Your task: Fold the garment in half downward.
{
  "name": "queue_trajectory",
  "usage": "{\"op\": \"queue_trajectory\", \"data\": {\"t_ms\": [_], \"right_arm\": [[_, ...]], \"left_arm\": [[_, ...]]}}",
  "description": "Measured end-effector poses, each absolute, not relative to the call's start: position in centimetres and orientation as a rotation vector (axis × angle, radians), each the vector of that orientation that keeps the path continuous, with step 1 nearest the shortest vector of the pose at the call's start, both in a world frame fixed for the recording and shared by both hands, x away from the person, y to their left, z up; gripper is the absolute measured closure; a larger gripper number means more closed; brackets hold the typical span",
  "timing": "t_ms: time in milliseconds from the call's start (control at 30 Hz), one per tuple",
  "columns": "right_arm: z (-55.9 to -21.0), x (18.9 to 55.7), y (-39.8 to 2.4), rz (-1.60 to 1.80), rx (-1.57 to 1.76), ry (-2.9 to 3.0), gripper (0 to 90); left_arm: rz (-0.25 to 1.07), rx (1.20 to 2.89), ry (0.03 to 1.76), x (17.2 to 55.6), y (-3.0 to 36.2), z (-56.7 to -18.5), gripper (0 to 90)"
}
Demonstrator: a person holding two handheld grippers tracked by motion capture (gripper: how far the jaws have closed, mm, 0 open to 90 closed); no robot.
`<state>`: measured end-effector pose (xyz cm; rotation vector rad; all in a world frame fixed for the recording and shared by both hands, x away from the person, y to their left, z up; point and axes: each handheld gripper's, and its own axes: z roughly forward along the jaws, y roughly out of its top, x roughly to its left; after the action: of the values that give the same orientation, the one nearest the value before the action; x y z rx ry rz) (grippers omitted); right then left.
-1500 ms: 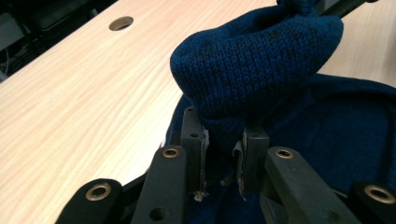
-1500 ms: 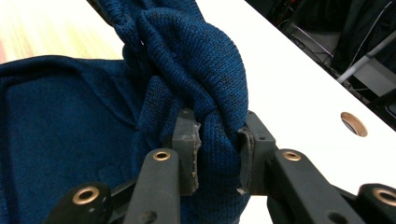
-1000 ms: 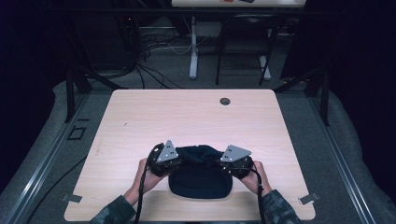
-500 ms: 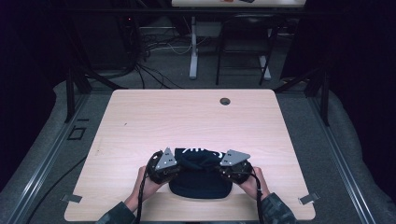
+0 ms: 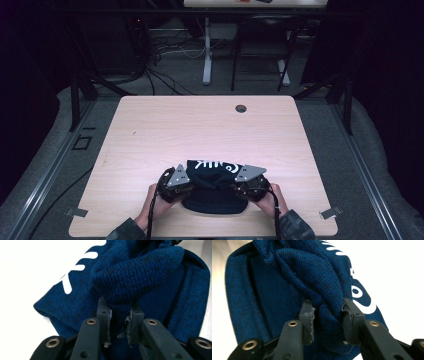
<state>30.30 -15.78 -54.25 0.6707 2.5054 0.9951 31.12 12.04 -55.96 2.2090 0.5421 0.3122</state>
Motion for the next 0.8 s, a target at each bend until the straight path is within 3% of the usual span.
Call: {"op": "queue_trajectory", "data": {"t_ms": [333, 467, 800], "right_arm": [[-53.5, 28.8, -16.3, 1.024, 0.676, 2.525, 48.7], [-53.2, 28.3, -16.8, 1.051, 0.682, 2.529, 43.3], [-52.1, 27.6, -19.1, 1.158, 0.752, 2.468, 30.7]], "left_arm": [[0.243, 2.208, 0.549, 30.5, 12.8, -55.4, 55.7], [0.222, 2.205, 0.564, 30.1, 13.5, -54.9, 41.3], [0.217, 2.153, 0.592, 29.2, 15.7, -53.9, 30.3]]}}
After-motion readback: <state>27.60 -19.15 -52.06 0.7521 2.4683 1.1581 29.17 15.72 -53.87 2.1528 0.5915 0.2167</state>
